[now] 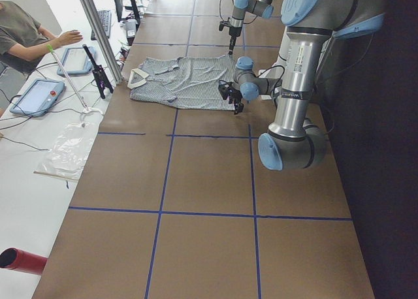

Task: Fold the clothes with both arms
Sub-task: 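Close both grippers on the hem corners nearest the robot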

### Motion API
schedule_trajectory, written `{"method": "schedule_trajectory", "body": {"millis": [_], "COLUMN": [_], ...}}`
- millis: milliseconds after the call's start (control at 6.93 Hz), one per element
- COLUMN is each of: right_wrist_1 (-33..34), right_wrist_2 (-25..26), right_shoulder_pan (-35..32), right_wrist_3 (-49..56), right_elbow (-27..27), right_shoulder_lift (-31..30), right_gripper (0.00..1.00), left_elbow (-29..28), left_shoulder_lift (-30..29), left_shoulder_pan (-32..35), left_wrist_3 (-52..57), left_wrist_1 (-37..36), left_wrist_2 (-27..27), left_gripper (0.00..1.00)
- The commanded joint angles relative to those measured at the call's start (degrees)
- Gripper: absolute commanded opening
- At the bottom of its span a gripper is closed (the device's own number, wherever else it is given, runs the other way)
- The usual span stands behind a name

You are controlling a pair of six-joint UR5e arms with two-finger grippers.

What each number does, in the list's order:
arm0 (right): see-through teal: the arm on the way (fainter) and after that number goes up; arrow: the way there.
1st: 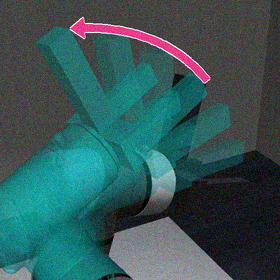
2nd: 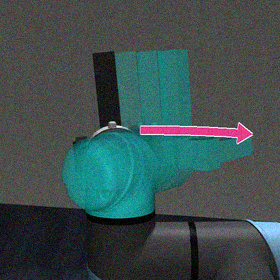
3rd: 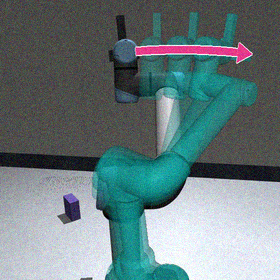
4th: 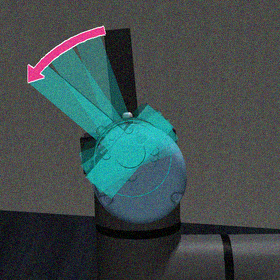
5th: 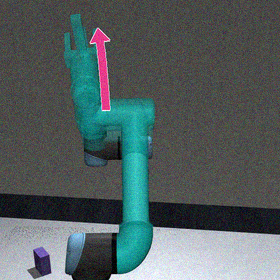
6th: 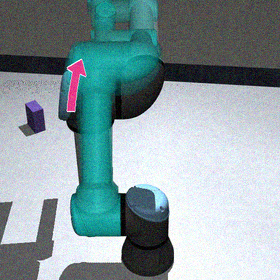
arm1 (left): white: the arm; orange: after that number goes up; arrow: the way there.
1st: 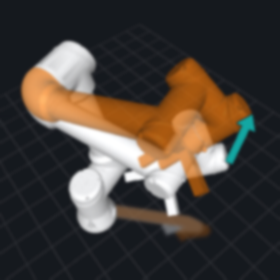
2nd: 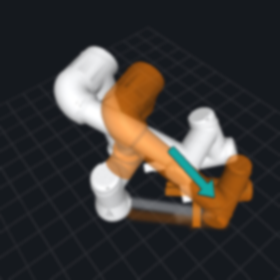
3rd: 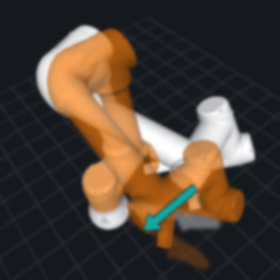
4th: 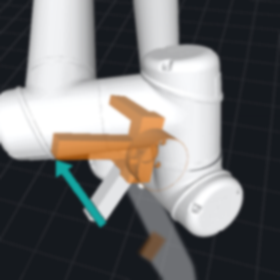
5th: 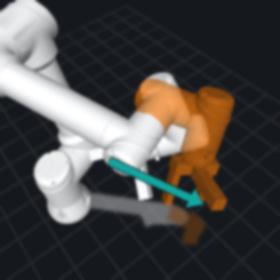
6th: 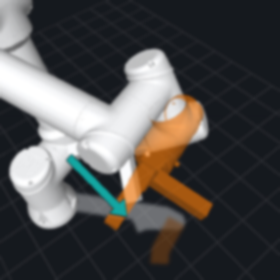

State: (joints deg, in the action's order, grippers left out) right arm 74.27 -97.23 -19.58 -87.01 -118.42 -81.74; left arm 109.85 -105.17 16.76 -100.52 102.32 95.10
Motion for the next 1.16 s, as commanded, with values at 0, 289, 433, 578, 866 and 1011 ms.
{"method": "schedule_trajectory", "body": {"millis": [0,289,433,578,866,1011], "right_wrist_1": [0.0,0.0,0.0,0.0,0.0,0.0], "right_wrist_2": [-0.1,-0.1,-0.1,-0.1,-0.1,-0.1], "right_shoulder_pan": [0.0,-0.3,-0.3,-0.3,-0.3,-0.4], "right_wrist_3": [0.0,0.0,0.1,0.1,0.1,0.1], "right_elbow": [0.0,0.0,0.0,-0.1,-0.4,-0.3], "right_shoulder_lift": [0.0,0.0,-0.1,0.0,-0.1,-0.1], "right_gripper": [0.00,0.00,0.00,0.00,0.00,0.00], "left_elbow": [-0.7,-0.5,-0.6,-0.6,-0.2,0.4], "left_shoulder_lift": [-0.1,-0.7,-0.9,-0.8,-0.8,-1.6], "left_shoulder_pan": [-0.6,-0.6,-0.6,-0.6,-0.5,-0.5], "left_wrist_3": [0.0,0.0,0.0,0.0,0.0,0.0], "left_wrist_1": [0.0,-0.2,-0.2,-0.3,-0.5,-3.2], "left_wrist_2": [0.0,0.1,0.1,0.1,0.2,0.2], "left_gripper": [0.82,0.81,0.79,0.70,0.36,0.22]}}
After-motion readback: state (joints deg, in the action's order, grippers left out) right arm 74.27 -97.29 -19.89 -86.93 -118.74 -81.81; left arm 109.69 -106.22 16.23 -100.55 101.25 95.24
